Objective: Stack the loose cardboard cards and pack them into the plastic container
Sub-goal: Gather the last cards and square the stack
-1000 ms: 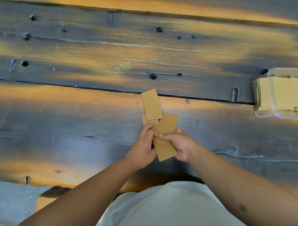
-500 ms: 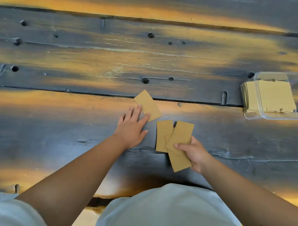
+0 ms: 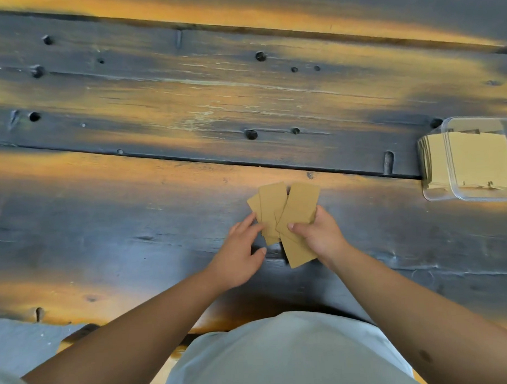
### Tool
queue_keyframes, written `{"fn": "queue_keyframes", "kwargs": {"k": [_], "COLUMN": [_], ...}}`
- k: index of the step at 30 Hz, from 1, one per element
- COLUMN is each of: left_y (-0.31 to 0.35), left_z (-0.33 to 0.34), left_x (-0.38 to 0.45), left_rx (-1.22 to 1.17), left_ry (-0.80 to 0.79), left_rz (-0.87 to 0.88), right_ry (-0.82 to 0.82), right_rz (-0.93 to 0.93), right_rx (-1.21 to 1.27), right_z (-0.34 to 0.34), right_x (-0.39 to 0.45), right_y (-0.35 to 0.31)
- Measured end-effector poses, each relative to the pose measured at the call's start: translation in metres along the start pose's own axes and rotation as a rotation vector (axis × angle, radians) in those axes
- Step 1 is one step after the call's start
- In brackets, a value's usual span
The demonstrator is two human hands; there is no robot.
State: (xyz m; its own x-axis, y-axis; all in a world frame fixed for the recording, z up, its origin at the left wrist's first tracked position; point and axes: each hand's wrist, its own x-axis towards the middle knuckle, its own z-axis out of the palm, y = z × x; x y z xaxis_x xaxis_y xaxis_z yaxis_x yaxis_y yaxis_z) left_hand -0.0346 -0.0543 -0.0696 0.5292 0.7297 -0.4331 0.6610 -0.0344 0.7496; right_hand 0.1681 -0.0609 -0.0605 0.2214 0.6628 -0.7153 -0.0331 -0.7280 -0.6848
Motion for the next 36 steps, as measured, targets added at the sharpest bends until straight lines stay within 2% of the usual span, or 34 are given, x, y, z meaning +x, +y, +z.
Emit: {"fn": "queue_keyframes", "kwargs": {"k": [3, 5, 8, 14, 21, 25, 28, 30, 33, 35, 36], "left_y": [0.019, 0.025, 0.032, 0.041, 0.044, 0.045, 0.045, 0.048, 0.058, 0.061, 0.061], "left_z": [-0.005, -0.006, -0.003, -0.001, -0.008, -0.014, -0.022, -0.033, -0.052, -0.06, -0.061], "left_x": [0.008, 0.014, 0.019, 0.018, 0.015, 0.018, 0.025, 0.029, 0.036, 0.047, 0.055], "left_rx": [-0.412, -0.567, -0.74, -0.87, -0.96, -0.778, -0.559, -0.427, -0.095, 0.217, 0.334], "left_ry": [0.122, 0.147, 0.184, 0.229, 0.203, 0.145, 0.211, 0.331, 0.436, 0.39, 0.32], "left_rz": [-0.141, -0.259, -0.368, -0.441, -0.425, -0.412, -0.331, -0.187, 0.172, 0.347, 0.379], "right_ry": [-0.026, -0.032, -0.079, -0.141, -0.196, -0.149, -0.115, -0.087, -0.092, -0.122, -0.128], "right_rz": [0.003, 0.041, 0.175, 0.283, 0.193, -0.053, -0.261, -0.4, -0.522, -0.541, -0.555], "right_rx": [-0.08, -0.09, 0.061, 0.138, 0.159, -0.212, -0.593, -0.903, -1.269, -1.376, -1.407], "right_z": [0.013, 0.017, 0.014, 0.011, 0.015, 0.003, -0.013, -0.025, -0.032, -0.026, -0.023], "right_x": [0.004, 0.006, 0.01, 0.009, 0.007, 0.008, 0.007, 0.004, -0.002, -0.004, -0.004], "right_y": [-0.007, -0.011, -0.016, -0.026, -0.024, -0.036, -0.056, -0.071, -0.084, -0.084, -0.081]}}
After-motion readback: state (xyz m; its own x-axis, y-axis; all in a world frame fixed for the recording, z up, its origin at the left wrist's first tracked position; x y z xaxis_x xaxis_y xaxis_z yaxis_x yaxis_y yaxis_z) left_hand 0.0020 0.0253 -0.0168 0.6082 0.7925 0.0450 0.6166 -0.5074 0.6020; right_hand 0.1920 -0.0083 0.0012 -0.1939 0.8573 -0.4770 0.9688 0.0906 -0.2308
